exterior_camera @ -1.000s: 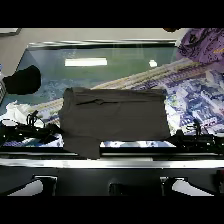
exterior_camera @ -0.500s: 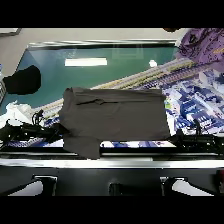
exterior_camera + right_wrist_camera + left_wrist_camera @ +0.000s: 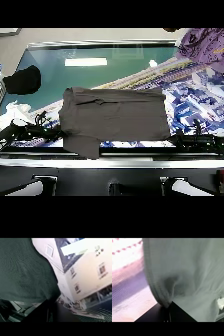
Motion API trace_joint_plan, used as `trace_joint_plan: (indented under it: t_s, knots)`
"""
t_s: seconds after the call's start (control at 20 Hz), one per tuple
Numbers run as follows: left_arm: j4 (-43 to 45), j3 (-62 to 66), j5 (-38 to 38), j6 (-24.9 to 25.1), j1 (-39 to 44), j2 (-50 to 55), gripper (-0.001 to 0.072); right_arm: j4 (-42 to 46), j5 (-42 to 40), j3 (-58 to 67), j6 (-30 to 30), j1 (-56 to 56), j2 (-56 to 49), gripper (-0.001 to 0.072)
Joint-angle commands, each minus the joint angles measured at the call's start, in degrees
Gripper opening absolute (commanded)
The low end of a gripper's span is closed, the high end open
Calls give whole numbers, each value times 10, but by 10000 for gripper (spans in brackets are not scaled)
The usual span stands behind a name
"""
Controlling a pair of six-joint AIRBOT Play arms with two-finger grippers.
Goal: Fold the clothes and pants, and hang the long-sleeved shirts on hangers.
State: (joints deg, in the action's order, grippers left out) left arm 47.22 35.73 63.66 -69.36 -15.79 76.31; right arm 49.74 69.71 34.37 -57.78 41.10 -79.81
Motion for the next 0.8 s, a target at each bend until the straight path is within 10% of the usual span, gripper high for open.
trace_joint_plan:
  t_s: [0.0, 0.3, 0.75]
  knots:
    - [-10, 17, 5, 0, 3, -2, 17, -24, 24, 2, 19, -5, 1, 33]
    - [-10, 172, -16, -18, 36, -1, 16, -31, -28, 126, -29, -171, 27, 32]
    - [-1, 678, 5, -70, 42, -5, 16, 45, -50, 663, -157, -269, 72, 32]
